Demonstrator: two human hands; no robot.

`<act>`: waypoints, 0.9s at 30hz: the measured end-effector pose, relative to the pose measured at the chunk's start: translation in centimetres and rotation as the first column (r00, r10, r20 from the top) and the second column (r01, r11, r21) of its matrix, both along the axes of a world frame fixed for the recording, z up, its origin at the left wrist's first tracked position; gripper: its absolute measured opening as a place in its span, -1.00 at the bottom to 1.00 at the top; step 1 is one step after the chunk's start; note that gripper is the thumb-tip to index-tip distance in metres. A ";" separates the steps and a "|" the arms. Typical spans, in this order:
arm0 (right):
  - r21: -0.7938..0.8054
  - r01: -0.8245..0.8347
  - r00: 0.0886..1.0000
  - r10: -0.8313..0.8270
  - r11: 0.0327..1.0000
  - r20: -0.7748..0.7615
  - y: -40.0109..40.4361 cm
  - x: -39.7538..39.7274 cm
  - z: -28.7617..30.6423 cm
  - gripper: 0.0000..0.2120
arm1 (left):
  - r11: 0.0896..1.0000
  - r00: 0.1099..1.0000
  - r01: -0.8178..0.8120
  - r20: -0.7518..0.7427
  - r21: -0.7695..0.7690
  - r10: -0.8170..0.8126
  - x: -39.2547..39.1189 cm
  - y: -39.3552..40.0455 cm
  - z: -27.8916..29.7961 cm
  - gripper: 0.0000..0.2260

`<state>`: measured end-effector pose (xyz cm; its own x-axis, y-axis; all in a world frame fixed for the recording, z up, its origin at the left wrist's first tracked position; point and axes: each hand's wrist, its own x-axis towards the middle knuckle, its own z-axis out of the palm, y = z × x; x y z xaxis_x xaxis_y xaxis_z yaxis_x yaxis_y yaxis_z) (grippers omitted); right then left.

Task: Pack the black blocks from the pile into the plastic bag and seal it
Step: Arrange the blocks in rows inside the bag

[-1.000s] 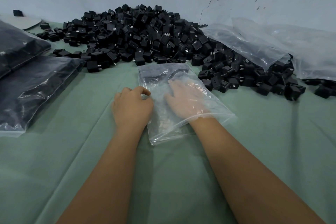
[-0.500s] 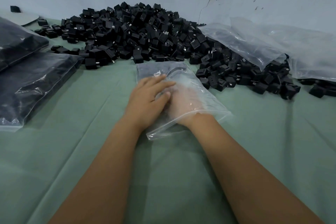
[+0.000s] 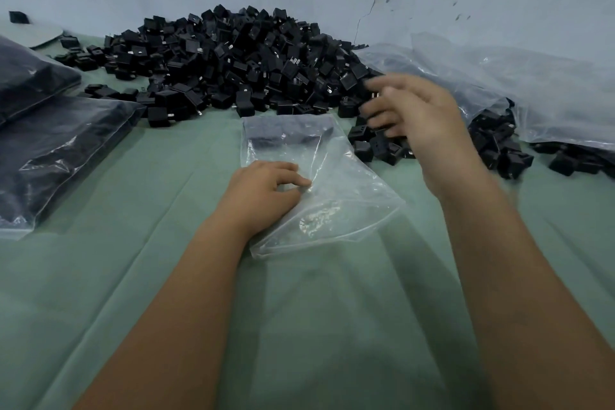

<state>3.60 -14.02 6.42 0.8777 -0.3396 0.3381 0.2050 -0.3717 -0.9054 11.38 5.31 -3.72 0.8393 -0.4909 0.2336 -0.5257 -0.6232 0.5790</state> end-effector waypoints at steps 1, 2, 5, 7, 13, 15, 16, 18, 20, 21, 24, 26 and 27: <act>0.042 0.156 0.988 -0.155 0.987 -0.012 -1.2 0.9 -1.3 -0.74 | 1.000 1.000 0.001 0.002 0.003 -0.001 0.0 0.0 0.1 -0.77; 0.048 0.270 0.962 -0.267 0.962 -0.053 -2.3 1.6 -2.9 -0.70 | 1.000 1.000 0.001 0.001 0.004 -0.001 -0.1 0.0 0.1 -0.77; -0.186 0.387 0.874 -0.423 0.903 -0.237 -4.8 2.6 -8.0 -0.47 | 1.000 1.000 -0.001 -0.006 -0.001 0.001 -0.1 -0.1 0.1 -0.76; -0.443 0.297 0.806 -0.471 0.846 -0.359 -5.4 2.7 -9.9 -0.37 | 1.000 1.000 -0.002 -0.007 -0.003 0.002 -0.1 -0.1 0.1 -0.75; -0.438 0.394 0.827 -0.520 0.808 -0.213 -5.5 2.9 -10.5 -0.69 | 1.000 1.000 0.011 0.021 0.024 -0.012 -0.2 0.1 0.0 -0.74; -0.316 0.464 0.835 -0.527 0.828 -0.155 -5.7 2.6 -10.6 -0.76 | 1.000 0.999 0.010 0.043 0.010 -0.010 -0.2 0.0 0.0 -0.76; -0.283 0.475 0.839 -0.526 0.833 -0.141 -5.7 2.5 -10.6 -0.70 | 1.000 0.998 0.002 0.060 -0.003 -0.002 -0.3 0.0 0.1 -0.78; -0.318 0.450 0.844 -0.514 0.835 -0.154 -5.8 2.4 -10.4 -0.51 | 0.998 0.995 -0.022 0.091 -0.062 0.028 -0.5 0.1 0.1 -0.80; -0.422 0.383 0.842 -0.499 0.821 -0.205 -5.7 2.5 -10.3 -0.41 | 0.982 0.997 -0.041 0.054 -0.184 0.052 -1.0 0.1 0.3 -0.78; -0.480 0.345 0.838 -0.495 0.806 -0.229 -5.6 2.5 -10.4 -0.42 | 0.969 0.999 -0.045 0.017 -0.242 0.051 -1.2 0.1 0.3 -0.78; -0.556 0.318 0.841 -0.500 0.767 -0.209 -5.5 2.6 -10.4 -0.54 | 0.962 1.000 -0.018 -0.013 -0.273 0.015 -1.6 0.0 0.3 -0.79; -0.556 0.363 0.832 -0.529 0.747 -0.168 -5.6 2.7 -10.3 -0.55 | 0.968 1.000 0.005 -0.008 -0.250 -0.007 -1.7 0.0 0.3 -0.82; -0.584 0.357 0.823 -0.541 0.729 -0.172 -5.6 2.7 -10.3 -0.49 | 0.968 1.000 0.014 -0.009 -0.250 -0.017 -1.7 -0.1 0.3 -0.83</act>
